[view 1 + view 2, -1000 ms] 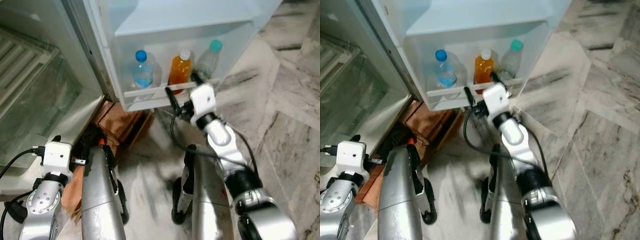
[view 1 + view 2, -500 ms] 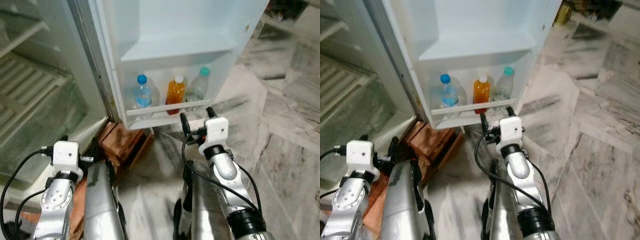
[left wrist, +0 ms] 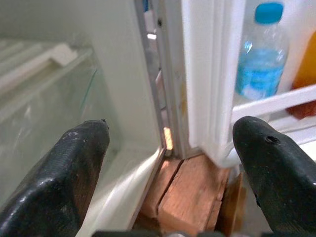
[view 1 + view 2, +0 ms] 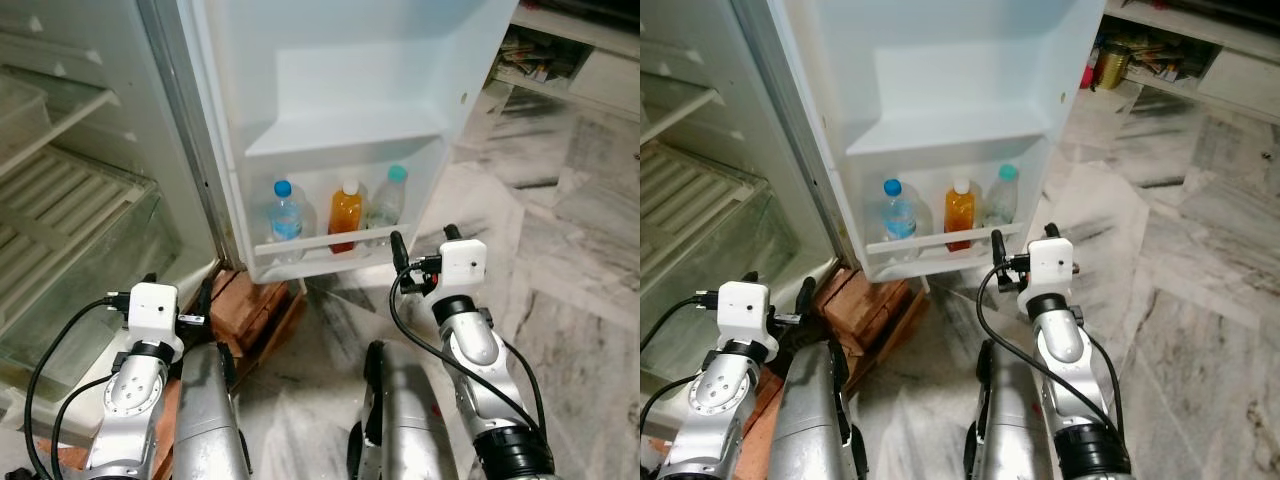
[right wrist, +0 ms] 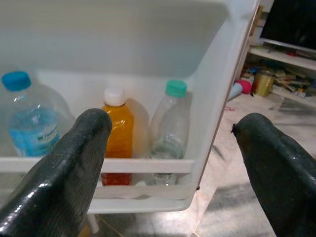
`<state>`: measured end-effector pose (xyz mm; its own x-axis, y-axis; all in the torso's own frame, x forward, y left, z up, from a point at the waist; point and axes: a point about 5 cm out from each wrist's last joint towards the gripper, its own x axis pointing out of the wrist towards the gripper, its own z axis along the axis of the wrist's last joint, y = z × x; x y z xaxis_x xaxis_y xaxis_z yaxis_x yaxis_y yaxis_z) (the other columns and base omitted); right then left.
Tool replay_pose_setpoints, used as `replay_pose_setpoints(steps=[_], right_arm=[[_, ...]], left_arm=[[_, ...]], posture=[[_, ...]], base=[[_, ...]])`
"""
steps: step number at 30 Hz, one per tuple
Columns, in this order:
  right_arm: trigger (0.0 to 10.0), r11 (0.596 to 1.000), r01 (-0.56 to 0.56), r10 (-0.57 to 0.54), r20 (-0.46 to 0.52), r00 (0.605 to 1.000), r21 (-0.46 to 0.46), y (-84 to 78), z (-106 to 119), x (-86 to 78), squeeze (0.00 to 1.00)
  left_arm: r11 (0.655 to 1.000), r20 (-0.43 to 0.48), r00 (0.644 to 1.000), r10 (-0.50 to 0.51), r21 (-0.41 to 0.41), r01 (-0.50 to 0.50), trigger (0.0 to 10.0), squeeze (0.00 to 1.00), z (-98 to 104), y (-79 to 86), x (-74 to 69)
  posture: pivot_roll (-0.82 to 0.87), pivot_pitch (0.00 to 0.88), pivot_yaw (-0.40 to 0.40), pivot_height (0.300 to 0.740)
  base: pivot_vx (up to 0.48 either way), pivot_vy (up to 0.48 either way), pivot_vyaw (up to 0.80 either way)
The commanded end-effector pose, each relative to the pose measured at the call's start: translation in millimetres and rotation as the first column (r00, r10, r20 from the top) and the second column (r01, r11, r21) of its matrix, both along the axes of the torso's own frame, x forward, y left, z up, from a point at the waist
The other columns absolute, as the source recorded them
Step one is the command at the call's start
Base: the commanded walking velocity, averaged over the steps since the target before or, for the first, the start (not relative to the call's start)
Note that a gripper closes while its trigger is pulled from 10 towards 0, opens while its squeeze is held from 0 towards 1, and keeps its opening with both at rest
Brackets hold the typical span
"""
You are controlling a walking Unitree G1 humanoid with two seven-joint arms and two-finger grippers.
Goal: Restocking fridge
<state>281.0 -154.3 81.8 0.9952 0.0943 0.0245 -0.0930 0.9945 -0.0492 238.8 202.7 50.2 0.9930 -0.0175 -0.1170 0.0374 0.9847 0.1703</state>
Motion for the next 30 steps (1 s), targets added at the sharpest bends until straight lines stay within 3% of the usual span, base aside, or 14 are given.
replay_pose_setpoints(steps=[1, 7, 14, 24, 30], right_arm=[[10.0, 0.999, 0.033, -0.033, -0.025, 0.999, 0.021, -5.9, -3.2, -3.5, 0.00], [10.0, 0.999, 0.041, -0.040, -0.031, 0.999, 0.010, -12.6, -4.1, -4.5, 0.00], [10.0, 0.997, 0.060, -0.057, -0.076, 0.995, 0.038, -15.9, -13.0, -7.4, 0.00], [10.0, 0.995, 0.077, -0.071, -0.098, 0.993, 0.062, -18.4, -15.8, -3.8, 0.00], [10.0, 0.996, 0.068, -0.061, -0.107, 0.992, 0.061, -14.3, -18.3, -4.4, 0.00]], left_arm=[[1.000, 0.000, 1.000, 0.012, 0.003, -0.012, 10.0, 0.00, -2.2, 1.0, -2.3], [0.999, -0.002, 0.999, 0.040, -0.016, -0.040, 10.0, 0.00, -6.6, 0.9, -6.2], [0.996, 0.023, 0.997, 0.069, 0.048, -0.070, 10.0, 0.00, -4.3, 5.2, 4.6], [0.995, 0.034, 0.996, 0.080, 0.060, -0.082, 10.0, 0.00, -5.0, 0.0, 11.3], [0.995, 0.030, 0.996, 0.079, 0.064, -0.081, 10.0, 0.00, -6.7, 0.1, 11.9]], posture=[[0.04, 0.000, -0.068, 0.606], [0.04, 0.000, -0.063, 0.641], [0.04, 0.000, -0.070, 0.686], [0.03, 0.000, -0.069, 0.736], [0.03, 0.000, -0.067, 0.740]], base=[[0.000, 0.000, 0.00], [0.000, 0.000, 0.00], [0.000, 0.000, 0.00], [0.000, 0.000, 0.00], [0.000, 0.000, 0.00]])
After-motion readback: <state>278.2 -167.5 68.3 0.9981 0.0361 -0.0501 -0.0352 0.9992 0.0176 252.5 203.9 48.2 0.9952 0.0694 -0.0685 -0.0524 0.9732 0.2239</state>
